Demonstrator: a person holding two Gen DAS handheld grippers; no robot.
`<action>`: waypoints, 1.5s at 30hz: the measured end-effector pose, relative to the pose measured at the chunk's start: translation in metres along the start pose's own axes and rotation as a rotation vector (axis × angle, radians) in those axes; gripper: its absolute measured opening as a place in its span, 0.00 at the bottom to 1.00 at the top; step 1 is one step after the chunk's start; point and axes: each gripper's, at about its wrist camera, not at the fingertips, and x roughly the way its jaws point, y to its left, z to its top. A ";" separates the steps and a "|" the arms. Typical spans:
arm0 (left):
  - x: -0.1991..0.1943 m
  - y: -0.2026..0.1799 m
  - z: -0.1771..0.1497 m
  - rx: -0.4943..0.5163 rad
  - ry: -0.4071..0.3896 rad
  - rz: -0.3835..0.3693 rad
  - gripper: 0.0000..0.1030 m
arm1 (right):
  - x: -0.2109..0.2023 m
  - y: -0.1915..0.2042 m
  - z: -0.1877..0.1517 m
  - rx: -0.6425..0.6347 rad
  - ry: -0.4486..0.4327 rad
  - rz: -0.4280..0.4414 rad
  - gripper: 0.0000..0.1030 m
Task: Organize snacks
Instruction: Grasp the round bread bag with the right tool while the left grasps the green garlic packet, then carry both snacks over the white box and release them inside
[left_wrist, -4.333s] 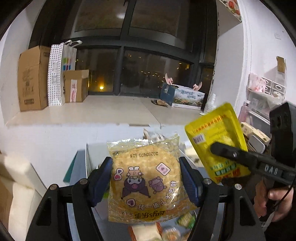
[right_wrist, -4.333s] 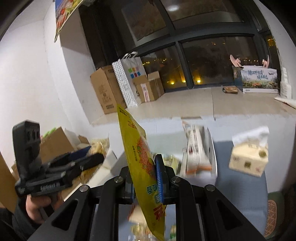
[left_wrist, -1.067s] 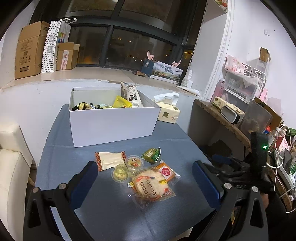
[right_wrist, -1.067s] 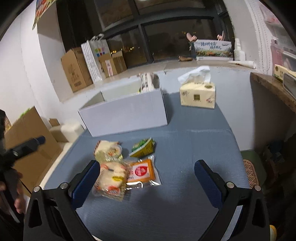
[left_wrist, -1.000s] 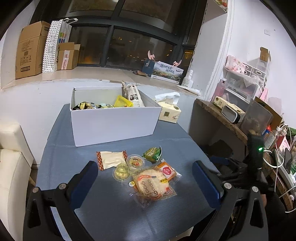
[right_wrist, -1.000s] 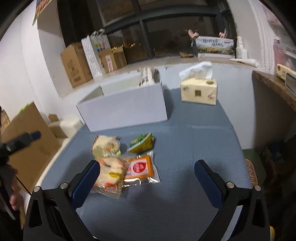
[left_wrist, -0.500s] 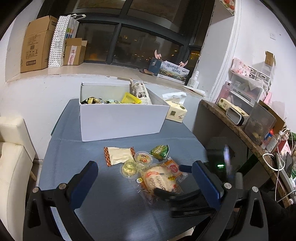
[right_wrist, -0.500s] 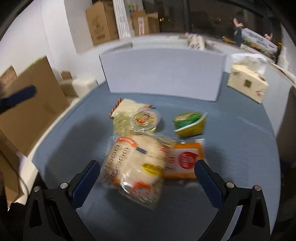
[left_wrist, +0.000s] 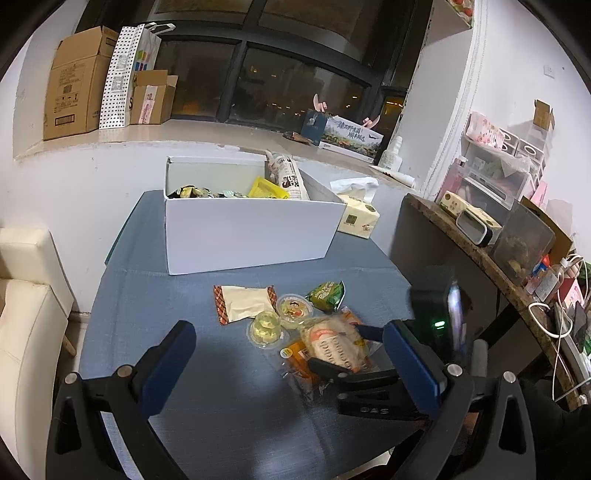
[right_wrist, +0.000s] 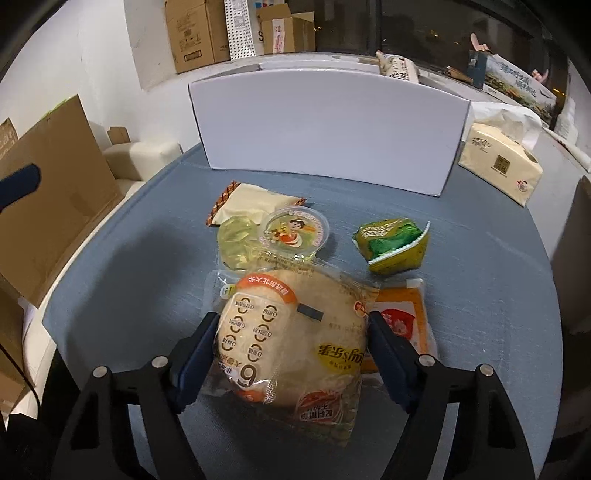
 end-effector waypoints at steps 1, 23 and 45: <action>0.002 -0.001 0.000 0.003 0.005 0.001 1.00 | -0.002 -0.002 0.002 0.002 -0.010 0.004 0.80; 0.201 -0.074 0.038 0.323 0.381 -0.063 1.00 | -0.134 -0.124 -0.062 0.449 -0.273 -0.073 0.80; 0.157 -0.061 0.059 0.331 0.229 -0.096 0.49 | -0.119 -0.120 -0.045 0.410 -0.258 -0.064 0.80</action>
